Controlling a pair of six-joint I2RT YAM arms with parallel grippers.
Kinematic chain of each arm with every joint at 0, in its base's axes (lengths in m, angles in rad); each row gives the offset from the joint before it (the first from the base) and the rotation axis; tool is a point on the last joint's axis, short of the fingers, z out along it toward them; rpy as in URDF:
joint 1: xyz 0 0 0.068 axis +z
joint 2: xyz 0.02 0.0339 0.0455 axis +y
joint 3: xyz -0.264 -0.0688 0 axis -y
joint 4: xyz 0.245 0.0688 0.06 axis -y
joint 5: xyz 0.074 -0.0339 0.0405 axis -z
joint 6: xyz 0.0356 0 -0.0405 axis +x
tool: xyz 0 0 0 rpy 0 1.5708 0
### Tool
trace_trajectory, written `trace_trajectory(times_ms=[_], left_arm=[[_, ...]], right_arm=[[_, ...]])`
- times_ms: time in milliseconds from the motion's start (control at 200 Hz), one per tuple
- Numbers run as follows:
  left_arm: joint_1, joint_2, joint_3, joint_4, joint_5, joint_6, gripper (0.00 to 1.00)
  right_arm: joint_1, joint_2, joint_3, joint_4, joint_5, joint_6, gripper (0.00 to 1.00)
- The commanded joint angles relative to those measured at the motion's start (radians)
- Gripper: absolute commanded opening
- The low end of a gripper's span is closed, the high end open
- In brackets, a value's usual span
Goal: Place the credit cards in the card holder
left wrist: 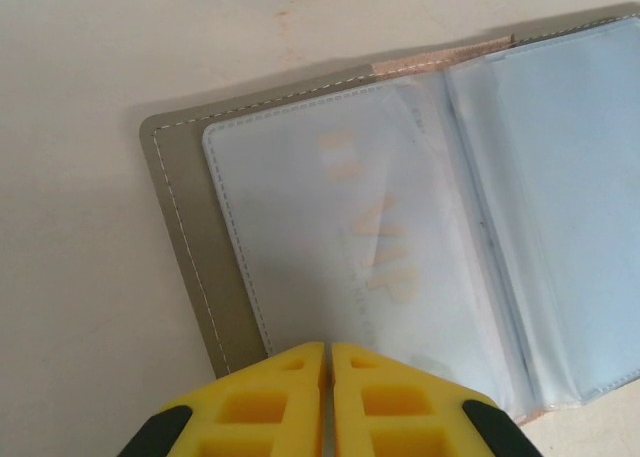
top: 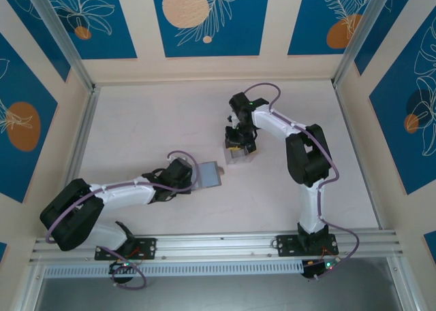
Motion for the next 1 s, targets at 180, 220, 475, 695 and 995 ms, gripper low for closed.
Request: trace_trajectory(times_ms=[180, 220, 475, 695, 995], left_arm=[[0.010, 0.013, -0.038, -0.091, 0.012, -0.004, 0.09], [0.010, 0.014, -0.038, -0.089, 0.012, -0.006, 0.09], [0.010, 0.012, -0.038, -0.091, 0.012, -0.006, 0.09], [0.010, 0.013, -0.036, -0.094, 0.011, -0.008, 0.09], [0.012, -0.040, 0.009, -0.147, 0.014, 0.005, 0.09]], right_arm=[[-0.006, -0.061, -0.018, -0.005, -0.080, -0.022, 0.06], [-0.006, -0.064, -0.019, -0.011, -0.079, -0.026, 0.05], [-0.009, -0.063, -0.015, -0.035, -0.023, -0.033, 0.00], [-0.010, -0.063, -0.020, -0.050, 0.018, -0.030, 0.00], [-0.028, -0.074, -0.036, -0.055, -0.025, -0.044, 0.00]])
